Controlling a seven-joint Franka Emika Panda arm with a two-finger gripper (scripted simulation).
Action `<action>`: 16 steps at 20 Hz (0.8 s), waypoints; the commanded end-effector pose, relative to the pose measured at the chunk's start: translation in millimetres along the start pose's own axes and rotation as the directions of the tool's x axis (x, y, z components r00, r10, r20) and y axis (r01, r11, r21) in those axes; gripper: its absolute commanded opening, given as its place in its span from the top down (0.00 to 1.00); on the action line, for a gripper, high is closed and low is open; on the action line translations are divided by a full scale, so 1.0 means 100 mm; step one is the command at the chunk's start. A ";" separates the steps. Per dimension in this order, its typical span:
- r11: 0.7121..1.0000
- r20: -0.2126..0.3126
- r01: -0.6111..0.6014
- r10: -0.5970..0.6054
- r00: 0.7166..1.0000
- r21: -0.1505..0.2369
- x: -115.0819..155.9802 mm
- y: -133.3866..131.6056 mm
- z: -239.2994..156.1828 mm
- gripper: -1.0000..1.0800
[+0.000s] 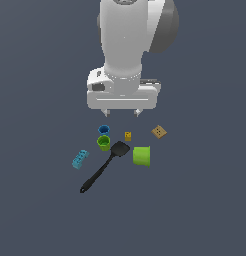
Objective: Pick up a designated object from a clutter of objects.
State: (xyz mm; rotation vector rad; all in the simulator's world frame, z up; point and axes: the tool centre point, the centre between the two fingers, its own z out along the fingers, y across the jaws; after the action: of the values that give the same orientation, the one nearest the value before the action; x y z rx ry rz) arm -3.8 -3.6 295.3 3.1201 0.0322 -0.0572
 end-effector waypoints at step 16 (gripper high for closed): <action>0.999 -0.027 -0.022 0.023 0.999 0.029 0.07 -0.01 -0.10 0.04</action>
State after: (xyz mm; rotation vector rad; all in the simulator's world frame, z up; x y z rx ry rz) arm 3.2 -2.5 305.4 3.1489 -0.0029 -0.0142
